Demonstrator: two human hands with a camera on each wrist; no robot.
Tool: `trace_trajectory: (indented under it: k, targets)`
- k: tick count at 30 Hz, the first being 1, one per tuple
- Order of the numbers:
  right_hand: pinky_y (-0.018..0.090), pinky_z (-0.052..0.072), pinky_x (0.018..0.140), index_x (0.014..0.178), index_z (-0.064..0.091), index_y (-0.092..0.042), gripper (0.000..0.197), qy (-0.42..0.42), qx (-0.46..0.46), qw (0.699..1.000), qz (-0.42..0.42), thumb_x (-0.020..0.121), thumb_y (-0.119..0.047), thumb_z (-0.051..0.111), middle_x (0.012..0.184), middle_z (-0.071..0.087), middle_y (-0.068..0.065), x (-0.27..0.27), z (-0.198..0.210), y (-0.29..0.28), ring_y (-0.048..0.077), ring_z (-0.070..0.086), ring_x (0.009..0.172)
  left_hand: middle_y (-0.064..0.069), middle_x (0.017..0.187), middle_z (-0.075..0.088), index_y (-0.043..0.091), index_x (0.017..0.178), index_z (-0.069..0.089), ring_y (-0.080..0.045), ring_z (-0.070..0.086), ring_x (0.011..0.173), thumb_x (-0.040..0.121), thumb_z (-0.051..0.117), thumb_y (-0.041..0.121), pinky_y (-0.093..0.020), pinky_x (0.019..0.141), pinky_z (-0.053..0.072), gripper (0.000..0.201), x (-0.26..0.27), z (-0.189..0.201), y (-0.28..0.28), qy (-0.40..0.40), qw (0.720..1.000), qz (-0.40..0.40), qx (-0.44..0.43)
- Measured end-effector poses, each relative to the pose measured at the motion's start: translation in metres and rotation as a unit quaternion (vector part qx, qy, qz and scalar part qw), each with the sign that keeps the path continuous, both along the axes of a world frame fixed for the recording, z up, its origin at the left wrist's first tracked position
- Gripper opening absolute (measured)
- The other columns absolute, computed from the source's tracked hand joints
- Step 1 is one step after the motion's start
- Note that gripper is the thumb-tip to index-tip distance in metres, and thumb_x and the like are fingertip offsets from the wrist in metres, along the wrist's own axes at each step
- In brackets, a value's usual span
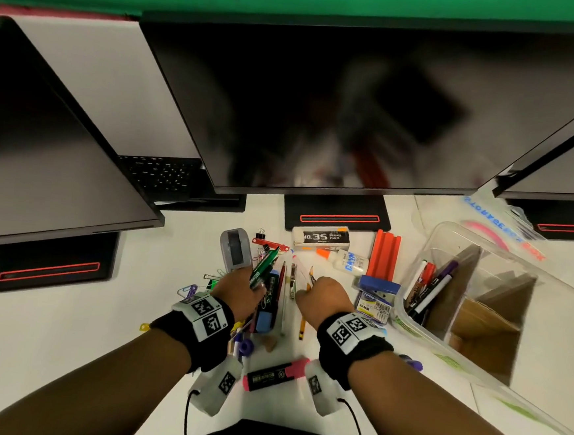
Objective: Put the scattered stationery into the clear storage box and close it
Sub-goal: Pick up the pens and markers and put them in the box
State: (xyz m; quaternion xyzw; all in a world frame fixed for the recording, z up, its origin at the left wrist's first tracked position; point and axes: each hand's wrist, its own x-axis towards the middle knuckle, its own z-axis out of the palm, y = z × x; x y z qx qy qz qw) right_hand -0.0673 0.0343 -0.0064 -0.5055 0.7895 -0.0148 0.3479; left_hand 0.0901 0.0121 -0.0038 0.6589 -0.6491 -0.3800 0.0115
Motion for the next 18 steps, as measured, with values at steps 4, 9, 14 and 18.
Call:
trace_trajectory:
  k: [4,9,14,18]
  targets:
    - [0.032,0.047,0.083,0.110,0.057,-0.002,0.034,-0.052,-0.001,0.998,-0.039,0.089,-0.027,0.047,0.117,0.062,0.017,0.015,0.001,-0.010,0.033,0.060,0.107,-0.002,0.091,0.061,0.016,0.106,0.057,-0.020,0.057,0.082,0.093,0.050,0.029,-0.026,0.071,0.041,0.020,0.011,0.005,0.002,0.010,1.000,0.014,0.004]
    - [0.032,0.049,0.080,0.112,0.050,-0.005,0.031,-0.027,0.021,0.999,-0.021,0.088,-0.025,0.051,0.116,0.062,0.014,0.030,-0.012,-0.006,0.031,0.061,0.105,-0.005,0.083,0.056,0.016,0.091,0.052,-0.023,0.052,0.075,0.093,0.048,0.024,-0.028,0.067,0.040,0.009,0.023,0.014,0.002,0.024,0.999,0.039,0.018]
    - [0.036,0.046,0.097,0.119,0.047,0.001,0.029,0.052,0.017,0.996,0.066,0.096,-0.014,0.039,0.124,0.059,0.018,0.033,-0.024,0.002,0.031,0.057,0.115,-0.018,0.087,0.060,0.017,0.089,0.049,-0.027,0.055,0.072,0.094,0.049,0.027,-0.039,0.069,0.049,0.011,0.033,0.011,0.000,0.098,0.990,0.084,0.057]
    - [0.034,0.043,0.100,0.124,0.047,0.005,0.035,0.057,0.035,0.994,0.090,0.098,-0.018,0.037,0.130,0.054,0.020,0.026,-0.021,0.001,0.031,0.054,0.120,-0.013,0.079,0.055,0.022,0.079,0.045,-0.027,0.054,0.069,0.095,0.047,0.026,-0.036,0.065,0.045,0.016,0.035,0.010,-0.001,0.125,0.985,0.094,0.076]
